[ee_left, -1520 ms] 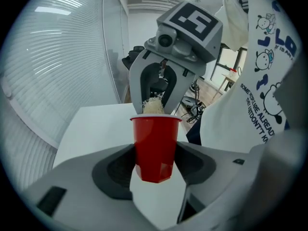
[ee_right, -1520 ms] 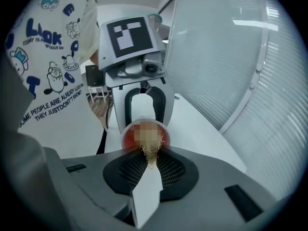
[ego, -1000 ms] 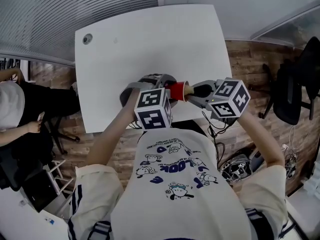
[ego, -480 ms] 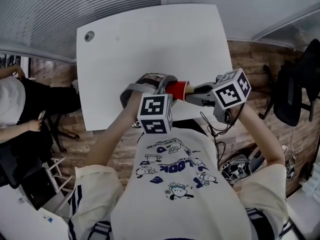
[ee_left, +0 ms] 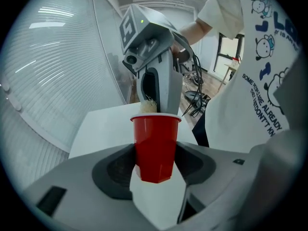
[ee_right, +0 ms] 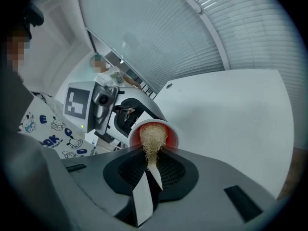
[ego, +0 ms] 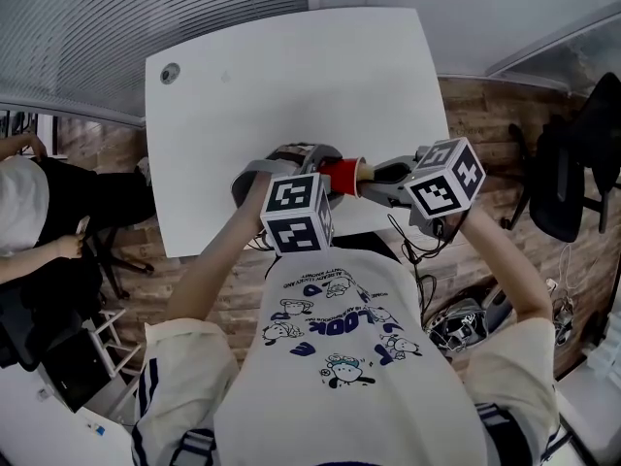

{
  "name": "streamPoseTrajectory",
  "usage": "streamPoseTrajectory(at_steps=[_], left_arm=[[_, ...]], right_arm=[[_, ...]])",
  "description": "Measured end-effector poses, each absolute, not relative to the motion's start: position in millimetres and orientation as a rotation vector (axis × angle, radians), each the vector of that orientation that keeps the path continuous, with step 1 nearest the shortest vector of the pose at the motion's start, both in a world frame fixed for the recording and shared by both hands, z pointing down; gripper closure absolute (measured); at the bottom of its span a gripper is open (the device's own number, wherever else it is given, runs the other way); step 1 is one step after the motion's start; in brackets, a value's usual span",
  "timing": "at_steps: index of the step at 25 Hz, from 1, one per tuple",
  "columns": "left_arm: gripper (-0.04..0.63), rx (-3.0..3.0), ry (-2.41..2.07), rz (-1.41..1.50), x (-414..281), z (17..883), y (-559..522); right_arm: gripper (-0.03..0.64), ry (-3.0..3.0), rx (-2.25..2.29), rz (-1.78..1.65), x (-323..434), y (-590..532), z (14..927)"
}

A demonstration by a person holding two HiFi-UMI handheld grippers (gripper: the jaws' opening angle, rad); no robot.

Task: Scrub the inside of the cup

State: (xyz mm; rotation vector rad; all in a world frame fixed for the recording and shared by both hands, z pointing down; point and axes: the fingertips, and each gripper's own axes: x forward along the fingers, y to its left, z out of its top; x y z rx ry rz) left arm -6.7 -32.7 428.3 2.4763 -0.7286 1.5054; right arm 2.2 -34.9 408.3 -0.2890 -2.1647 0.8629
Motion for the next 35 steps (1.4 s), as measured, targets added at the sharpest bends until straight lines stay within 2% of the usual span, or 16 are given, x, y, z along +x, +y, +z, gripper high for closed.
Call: streamPoseTrajectory(at_steps=[14,22,35], left_arm=[[0.308,2.438,-0.688,1.316,-4,433,-36],[0.31,2.44,-0.64,1.194,3,430,-36],[0.31,2.42,-0.541,1.061,6,428,-33]], right_arm=[[0.56,-2.244,-0.327,0.054,-2,-41,409],[0.56,-2.19,-0.411,-0.597,0,-40,404],[0.56,-2.072,-0.452,-1.238,-1,-38,395]])
